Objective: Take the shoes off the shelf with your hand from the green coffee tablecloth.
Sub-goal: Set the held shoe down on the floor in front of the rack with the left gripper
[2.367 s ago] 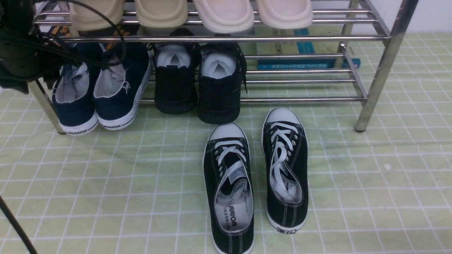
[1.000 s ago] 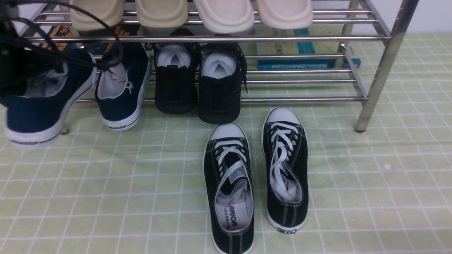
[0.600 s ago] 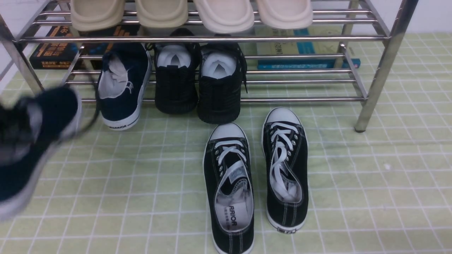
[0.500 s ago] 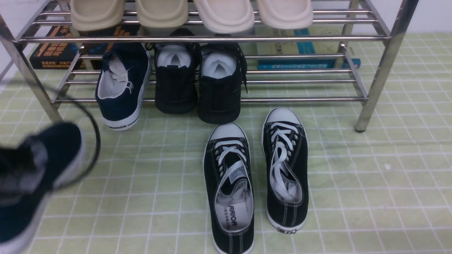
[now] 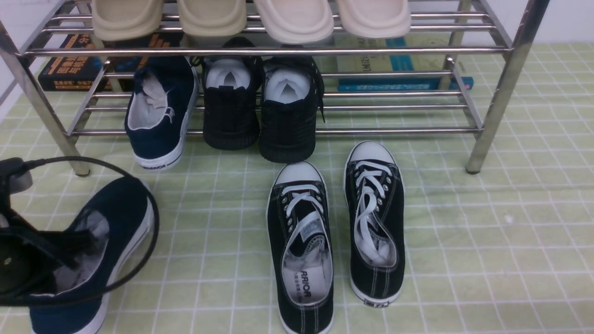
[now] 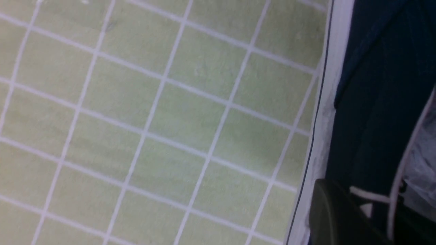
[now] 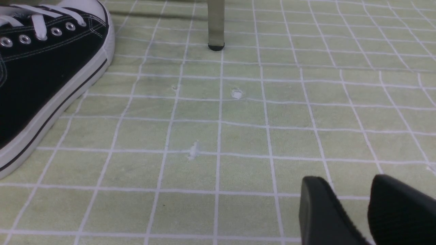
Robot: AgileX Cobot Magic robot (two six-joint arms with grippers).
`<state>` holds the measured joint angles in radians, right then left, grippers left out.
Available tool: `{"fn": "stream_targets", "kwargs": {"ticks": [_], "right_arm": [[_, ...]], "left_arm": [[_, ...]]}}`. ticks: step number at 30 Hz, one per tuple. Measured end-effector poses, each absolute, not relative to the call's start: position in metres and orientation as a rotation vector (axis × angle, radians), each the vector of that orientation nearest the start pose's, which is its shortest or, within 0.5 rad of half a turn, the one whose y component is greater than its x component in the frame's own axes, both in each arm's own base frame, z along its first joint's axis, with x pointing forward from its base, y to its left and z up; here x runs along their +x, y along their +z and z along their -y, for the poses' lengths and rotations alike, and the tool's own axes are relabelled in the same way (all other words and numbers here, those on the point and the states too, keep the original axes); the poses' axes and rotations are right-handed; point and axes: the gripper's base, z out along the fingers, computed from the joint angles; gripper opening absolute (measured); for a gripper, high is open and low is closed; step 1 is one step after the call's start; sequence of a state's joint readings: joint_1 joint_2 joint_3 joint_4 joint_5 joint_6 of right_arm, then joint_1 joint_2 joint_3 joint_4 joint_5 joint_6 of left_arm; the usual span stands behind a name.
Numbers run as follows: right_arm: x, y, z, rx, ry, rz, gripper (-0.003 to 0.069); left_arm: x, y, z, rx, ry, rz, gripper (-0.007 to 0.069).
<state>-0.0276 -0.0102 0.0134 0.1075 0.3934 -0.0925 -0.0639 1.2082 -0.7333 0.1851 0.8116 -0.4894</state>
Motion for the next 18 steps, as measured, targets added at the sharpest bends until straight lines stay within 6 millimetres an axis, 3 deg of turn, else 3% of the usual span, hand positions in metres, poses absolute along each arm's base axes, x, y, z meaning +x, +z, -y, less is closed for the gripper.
{"fn": "stream_targets", "kwargs": {"ticks": [8,18], "right_arm": [[0.052,0.174,-0.002,0.004,0.024,-1.878,0.0237],[0.052,0.174,-0.002,0.004,0.024,-1.878,0.0237]], "left_arm": [[0.23,0.225,0.007,-0.437,-0.005,-2.7,0.0036],[0.237,0.224,0.011,-0.475,-0.091,-2.645,0.0041]]}}
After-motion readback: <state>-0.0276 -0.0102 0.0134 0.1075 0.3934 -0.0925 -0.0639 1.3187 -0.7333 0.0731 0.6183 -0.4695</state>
